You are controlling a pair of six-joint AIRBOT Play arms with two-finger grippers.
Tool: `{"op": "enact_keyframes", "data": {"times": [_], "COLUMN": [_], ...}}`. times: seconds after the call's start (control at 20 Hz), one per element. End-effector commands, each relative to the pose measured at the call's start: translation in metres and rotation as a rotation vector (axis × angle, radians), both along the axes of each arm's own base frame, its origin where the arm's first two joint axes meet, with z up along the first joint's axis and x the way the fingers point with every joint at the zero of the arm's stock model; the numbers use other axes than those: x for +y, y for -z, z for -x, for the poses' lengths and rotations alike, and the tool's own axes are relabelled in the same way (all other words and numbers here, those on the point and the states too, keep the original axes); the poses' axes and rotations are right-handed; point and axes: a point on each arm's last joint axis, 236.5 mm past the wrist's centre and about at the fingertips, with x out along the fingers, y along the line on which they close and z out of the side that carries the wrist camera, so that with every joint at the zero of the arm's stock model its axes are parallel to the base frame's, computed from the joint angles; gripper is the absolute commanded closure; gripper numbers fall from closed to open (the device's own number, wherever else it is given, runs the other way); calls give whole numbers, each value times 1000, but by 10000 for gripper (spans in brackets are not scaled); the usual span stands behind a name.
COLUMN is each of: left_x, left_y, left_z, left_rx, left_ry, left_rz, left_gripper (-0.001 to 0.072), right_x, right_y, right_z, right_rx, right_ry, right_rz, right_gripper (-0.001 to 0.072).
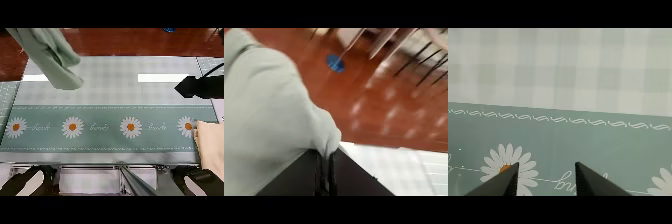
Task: Fold the shirts.
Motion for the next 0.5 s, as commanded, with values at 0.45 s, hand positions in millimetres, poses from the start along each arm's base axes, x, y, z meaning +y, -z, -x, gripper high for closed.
{"op": "enact_keyframes", "data": {"times": [0.45], "left_x": [-162], "left_y": [8], "left_z": [84], "left_rx": [-141], "left_ry": [310], "left_rz": [237], "left_gripper": [687], "right_x": [-4], "right_y": [-36], "right_z": [20], "right_rx": [-122], "right_ry": [-9], "right_rz": [-9], "right_gripper": [304]}}
